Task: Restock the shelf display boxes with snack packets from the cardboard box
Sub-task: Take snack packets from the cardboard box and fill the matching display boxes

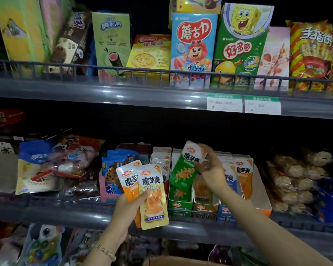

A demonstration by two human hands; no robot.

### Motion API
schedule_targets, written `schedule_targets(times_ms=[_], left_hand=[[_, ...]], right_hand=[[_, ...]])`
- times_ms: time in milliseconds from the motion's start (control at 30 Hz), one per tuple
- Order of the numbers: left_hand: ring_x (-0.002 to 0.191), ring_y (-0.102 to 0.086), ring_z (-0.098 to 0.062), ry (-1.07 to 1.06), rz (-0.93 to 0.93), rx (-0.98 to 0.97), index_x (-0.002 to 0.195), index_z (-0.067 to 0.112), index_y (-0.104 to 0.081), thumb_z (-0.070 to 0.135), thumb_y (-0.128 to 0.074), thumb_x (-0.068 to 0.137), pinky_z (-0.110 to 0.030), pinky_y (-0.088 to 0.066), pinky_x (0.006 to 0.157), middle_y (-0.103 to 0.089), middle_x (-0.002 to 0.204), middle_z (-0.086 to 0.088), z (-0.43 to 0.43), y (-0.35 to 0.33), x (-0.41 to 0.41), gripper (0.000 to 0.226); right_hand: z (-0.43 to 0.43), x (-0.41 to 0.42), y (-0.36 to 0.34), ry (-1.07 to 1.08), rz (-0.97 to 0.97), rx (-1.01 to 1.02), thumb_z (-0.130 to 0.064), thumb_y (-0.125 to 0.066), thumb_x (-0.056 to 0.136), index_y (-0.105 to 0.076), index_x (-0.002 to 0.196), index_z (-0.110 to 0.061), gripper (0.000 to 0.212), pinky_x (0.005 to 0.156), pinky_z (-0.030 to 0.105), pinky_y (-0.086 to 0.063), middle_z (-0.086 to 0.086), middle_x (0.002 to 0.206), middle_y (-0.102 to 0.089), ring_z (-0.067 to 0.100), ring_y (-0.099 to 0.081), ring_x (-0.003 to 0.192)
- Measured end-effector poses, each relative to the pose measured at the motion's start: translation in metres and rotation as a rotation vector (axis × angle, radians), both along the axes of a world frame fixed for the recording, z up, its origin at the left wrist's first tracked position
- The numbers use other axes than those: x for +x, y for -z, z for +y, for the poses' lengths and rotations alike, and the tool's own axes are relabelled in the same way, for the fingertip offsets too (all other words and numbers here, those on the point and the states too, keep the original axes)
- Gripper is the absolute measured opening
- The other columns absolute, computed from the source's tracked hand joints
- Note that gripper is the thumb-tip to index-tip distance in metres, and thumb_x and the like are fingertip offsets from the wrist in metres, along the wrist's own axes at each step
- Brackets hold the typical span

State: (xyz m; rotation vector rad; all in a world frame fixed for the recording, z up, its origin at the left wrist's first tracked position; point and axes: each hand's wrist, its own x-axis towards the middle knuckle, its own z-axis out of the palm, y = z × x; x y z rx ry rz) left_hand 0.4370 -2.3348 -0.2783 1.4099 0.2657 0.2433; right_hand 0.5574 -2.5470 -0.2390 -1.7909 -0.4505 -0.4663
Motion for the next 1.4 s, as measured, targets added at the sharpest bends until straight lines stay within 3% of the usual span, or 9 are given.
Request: schedule_targets(times_ms=[200,367,500,633,800,933,1167,1300,1400], left_hand=[[0.081,-0.072,-0.016,0.017,0.018,0.030,0.096,0.016,-0.069,0.019,-0.070,0.083,-0.028,-0.053,0.068,-0.075,0.089,0.001,-0.004,0.008,0.009,0.013],[0.076,-0.072,-0.011,0.054,0.032,0.060,0.094,0.014,-0.069,0.024,-0.072,0.080,-0.020,-0.051,0.061,-0.075,0.086,0.002,-0.014,0.009,0.008,0.017],[0.076,-0.071,-0.007,0.066,0.009,0.069,0.098,0.015,-0.069,0.026,-0.073,0.079,-0.015,-0.050,0.059,-0.075,0.085,0.006,-0.022,0.005,0.002,0.022],[0.077,-0.071,-0.007,0.099,-0.027,0.052,0.103,0.018,-0.066,0.025,-0.073,0.077,-0.013,-0.051,0.056,-0.075,0.086,0.008,-0.033,0.000,-0.002,0.027],[0.076,-0.072,-0.009,0.152,-0.049,0.103,0.096,0.019,-0.068,0.023,-0.075,0.076,-0.016,-0.052,0.059,-0.075,0.082,0.008,-0.053,-0.004,-0.002,0.022],[0.076,-0.071,-0.007,0.205,-0.040,0.159,0.095,0.019,-0.069,0.029,-0.066,0.085,-0.015,-0.051,0.058,-0.075,0.085,0.007,-0.069,-0.006,-0.001,0.015],[0.088,-0.066,-0.011,0.126,0.006,0.116,0.115,0.021,-0.056,0.025,-0.057,0.093,-0.025,-0.052,0.068,-0.068,0.100,0.004,-0.065,-0.005,0.018,0.022],[0.093,-0.067,-0.014,0.111,-0.026,0.127,0.108,0.028,-0.057,0.027,-0.059,0.091,-0.031,-0.054,0.077,-0.069,0.102,0.005,-0.064,-0.005,0.023,0.017],[0.088,-0.069,-0.017,0.111,-0.032,0.160,0.107,0.023,-0.061,0.026,-0.061,0.090,-0.031,-0.055,0.076,-0.072,0.095,0.002,-0.066,-0.004,0.025,0.017]], right_hand=[[0.005,0.023,0.026,0.035,0.039,-0.645,-0.023,-0.066,0.088,-0.042,0.135,-0.039,0.055,0.092,0.035,-0.047,0.001,0.132,-0.054,0.025,-0.051,0.118],[0.004,0.025,0.032,0.117,-0.078,-0.750,-0.025,-0.071,0.083,-0.044,0.139,-0.028,0.063,0.097,0.029,-0.038,0.005,0.125,-0.049,0.024,-0.044,0.121],[0.007,0.012,0.029,0.128,-0.106,-0.517,-0.028,-0.067,0.087,-0.051,0.132,-0.025,0.048,0.094,0.027,-0.042,0.000,0.127,-0.045,0.015,-0.046,0.114],[0.008,-0.030,0.009,-0.161,0.091,-0.195,-0.029,-0.057,0.092,-0.046,0.124,-0.036,0.034,0.082,0.006,-0.043,-0.011,0.117,-0.054,0.004,-0.056,0.106],[-0.014,-0.057,0.011,-0.452,0.362,-0.116,-0.014,-0.070,0.083,-0.041,0.136,-0.030,0.063,0.088,0.027,-0.054,-0.008,0.128,-0.057,0.007,-0.066,0.101],[-0.035,-0.060,0.005,-0.391,0.408,-0.015,0.000,-0.071,0.079,-0.049,0.123,-0.030,0.058,0.071,0.025,-0.057,0.001,0.101,-0.073,0.017,-0.071,0.089],[-0.080,-0.022,-0.014,-0.017,0.197,0.410,0.006,-0.065,0.082,-0.051,0.121,-0.021,0.049,0.074,0.030,-0.059,0.001,0.100,-0.068,0.014,-0.067,0.090],[-0.073,0.004,-0.009,0.015,0.126,0.298,0.012,-0.062,0.082,-0.049,0.127,-0.008,0.051,0.069,0.017,-0.056,0.004,0.103,-0.061,0.015,-0.061,0.090],[-0.060,0.019,0.005,0.052,0.090,-0.097,-0.002,-0.066,0.084,-0.050,0.130,-0.022,0.052,0.071,0.026,-0.055,-0.001,0.107,-0.060,0.019,-0.059,0.087]])
